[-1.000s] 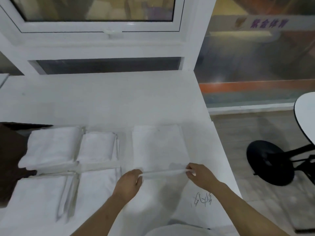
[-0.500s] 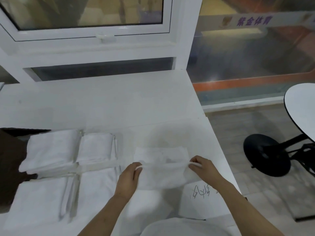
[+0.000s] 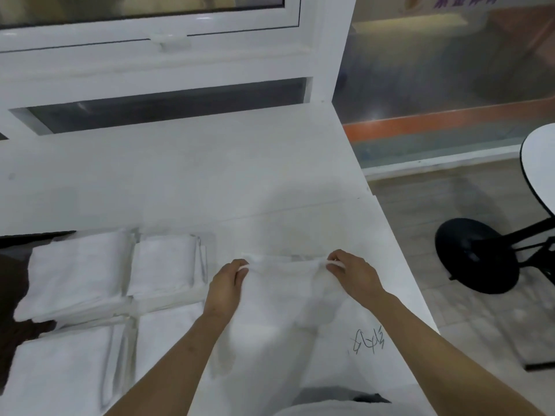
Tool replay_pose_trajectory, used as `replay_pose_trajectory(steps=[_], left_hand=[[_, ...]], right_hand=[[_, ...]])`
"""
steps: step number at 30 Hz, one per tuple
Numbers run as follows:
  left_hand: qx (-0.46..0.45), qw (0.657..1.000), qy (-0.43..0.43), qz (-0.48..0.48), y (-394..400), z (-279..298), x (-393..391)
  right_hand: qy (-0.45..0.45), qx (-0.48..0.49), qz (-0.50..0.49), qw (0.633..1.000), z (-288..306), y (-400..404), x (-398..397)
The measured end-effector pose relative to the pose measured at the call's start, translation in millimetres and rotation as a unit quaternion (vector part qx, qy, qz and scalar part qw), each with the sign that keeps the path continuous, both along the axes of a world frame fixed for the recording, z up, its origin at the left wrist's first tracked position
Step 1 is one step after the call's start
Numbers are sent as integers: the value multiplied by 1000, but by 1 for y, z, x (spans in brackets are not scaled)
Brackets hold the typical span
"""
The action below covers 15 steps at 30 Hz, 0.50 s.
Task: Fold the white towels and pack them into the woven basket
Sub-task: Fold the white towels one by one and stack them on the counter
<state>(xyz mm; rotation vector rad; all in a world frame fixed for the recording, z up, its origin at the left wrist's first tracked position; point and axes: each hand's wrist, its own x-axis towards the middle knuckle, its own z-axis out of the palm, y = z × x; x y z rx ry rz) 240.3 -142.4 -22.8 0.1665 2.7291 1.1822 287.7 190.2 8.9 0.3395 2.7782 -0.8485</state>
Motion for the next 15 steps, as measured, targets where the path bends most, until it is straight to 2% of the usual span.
replay_pose_trajectory(steps=[6, 11, 15], left_hand=[[-79, 994, 23, -71, 4, -11, -30], [-130, 985, 3, -113, 9, -21, -54], [-212, 968, 31, -127, 18, -17, -77]], right_hand=[[-7, -4, 62, 998, -33, 2, -24], [-30, 41, 64, 997, -45, 8, -35], [-37, 55, 55, 996, -43, 9, -48]])
